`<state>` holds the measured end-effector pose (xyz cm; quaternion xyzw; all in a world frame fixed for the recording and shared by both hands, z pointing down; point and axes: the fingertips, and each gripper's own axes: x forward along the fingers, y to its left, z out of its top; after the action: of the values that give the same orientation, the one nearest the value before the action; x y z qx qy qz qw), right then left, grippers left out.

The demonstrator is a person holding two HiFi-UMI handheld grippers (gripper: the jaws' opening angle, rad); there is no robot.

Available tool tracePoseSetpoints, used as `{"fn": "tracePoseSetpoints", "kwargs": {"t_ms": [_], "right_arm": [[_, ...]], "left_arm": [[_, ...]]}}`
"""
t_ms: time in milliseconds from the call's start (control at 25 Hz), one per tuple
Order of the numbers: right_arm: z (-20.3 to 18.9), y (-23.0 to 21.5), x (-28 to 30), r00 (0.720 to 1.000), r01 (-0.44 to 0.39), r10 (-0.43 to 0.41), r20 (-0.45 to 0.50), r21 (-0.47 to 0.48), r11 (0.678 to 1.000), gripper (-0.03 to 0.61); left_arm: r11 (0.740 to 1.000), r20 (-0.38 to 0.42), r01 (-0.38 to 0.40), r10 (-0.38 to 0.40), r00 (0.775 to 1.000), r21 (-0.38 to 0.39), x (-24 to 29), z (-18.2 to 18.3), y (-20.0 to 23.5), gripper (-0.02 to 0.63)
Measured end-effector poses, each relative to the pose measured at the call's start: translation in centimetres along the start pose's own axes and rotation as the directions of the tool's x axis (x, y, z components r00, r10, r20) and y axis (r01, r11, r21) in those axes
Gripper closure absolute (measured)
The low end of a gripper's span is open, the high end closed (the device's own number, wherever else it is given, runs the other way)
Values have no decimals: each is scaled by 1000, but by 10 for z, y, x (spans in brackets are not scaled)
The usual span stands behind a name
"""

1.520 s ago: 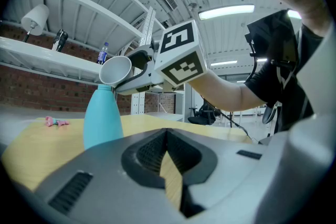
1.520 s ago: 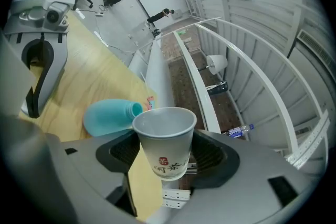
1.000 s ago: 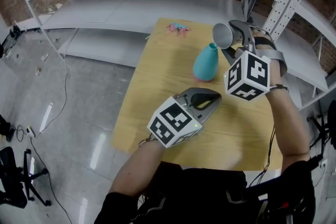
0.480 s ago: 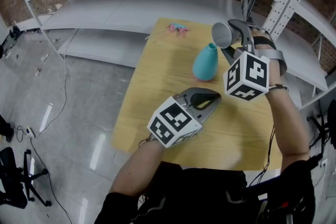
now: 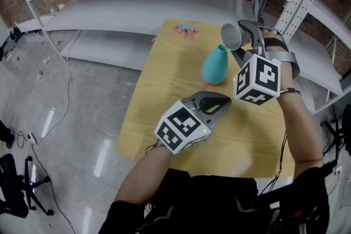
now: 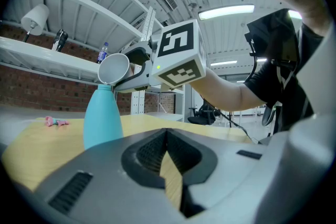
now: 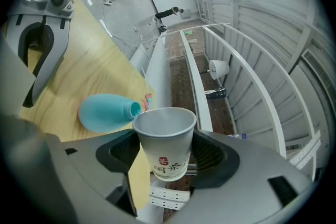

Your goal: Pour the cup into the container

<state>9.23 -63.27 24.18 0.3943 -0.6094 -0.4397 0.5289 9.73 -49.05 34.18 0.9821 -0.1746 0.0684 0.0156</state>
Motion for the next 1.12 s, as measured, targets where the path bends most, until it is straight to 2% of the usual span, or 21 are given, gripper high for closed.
{"fn": "tracePoseSetpoints", "kwargs": {"t_ms": [600, 1120], "right_arm": [[0, 3, 1, 1000, 14, -14, 0, -32, 999, 265], [4, 1, -1, 998, 67, -67, 1, -129, 989, 265]], "left_arm": [[1000, 2, 0, 0, 1000, 2, 2, 0, -1, 612], [1000, 2, -1, 1, 1000, 1, 2, 1, 0, 612]]}}
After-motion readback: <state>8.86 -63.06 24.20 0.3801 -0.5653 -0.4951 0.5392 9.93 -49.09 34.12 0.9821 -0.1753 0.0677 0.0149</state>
